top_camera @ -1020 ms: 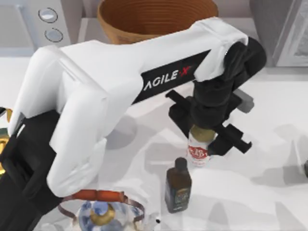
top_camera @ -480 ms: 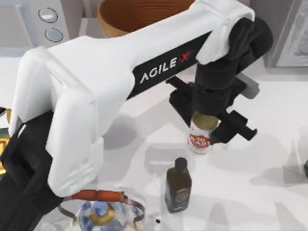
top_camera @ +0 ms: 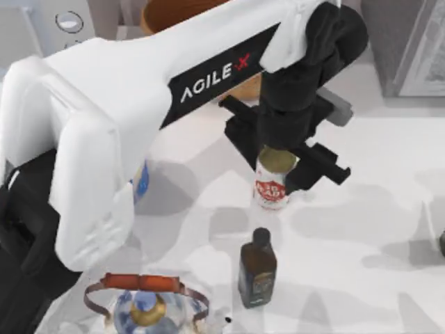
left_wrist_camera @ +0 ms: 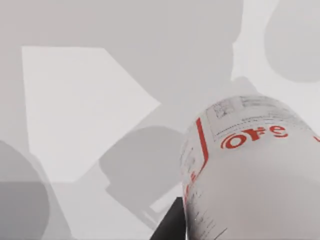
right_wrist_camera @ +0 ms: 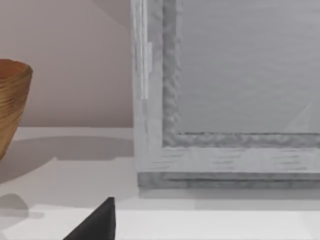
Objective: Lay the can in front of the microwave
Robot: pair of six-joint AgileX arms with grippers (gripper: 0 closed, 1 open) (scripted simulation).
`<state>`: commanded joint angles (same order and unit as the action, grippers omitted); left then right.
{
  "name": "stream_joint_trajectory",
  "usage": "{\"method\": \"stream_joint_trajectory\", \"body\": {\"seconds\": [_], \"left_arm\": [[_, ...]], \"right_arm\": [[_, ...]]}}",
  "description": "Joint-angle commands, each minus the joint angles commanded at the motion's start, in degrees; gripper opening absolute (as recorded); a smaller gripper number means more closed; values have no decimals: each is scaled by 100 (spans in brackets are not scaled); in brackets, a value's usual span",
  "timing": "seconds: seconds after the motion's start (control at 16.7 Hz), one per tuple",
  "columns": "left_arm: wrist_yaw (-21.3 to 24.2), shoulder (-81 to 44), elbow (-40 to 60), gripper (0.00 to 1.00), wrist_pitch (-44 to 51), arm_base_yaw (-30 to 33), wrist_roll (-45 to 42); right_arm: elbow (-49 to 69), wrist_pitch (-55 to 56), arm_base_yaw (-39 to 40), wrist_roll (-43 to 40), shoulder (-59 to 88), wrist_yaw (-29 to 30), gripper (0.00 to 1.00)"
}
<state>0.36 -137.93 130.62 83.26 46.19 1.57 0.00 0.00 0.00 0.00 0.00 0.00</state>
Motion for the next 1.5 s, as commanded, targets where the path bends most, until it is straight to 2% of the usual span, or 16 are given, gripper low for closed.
{"method": "stream_joint_trajectory", "body": {"seconds": [0.24,0.72,0.9,1.14,1.5], "left_arm": [[72,484,15,0,255,-1279,-419],[212,915,-312,0,-77,-5068,-1684],[106,706,-651,0,-286,-6155,-2147],[-39,516,-889,0,-439,-6767,-2485],[-57,518,-948,0,-485,-6767,-2496]], "right_arm": [[0,0,0,0,0,0,100],[0,0,0,0,0,0,100],[0,0,0,0,0,0,100],[0,0,0,0,0,0,100],[0,0,0,0,0,0,100]]}}
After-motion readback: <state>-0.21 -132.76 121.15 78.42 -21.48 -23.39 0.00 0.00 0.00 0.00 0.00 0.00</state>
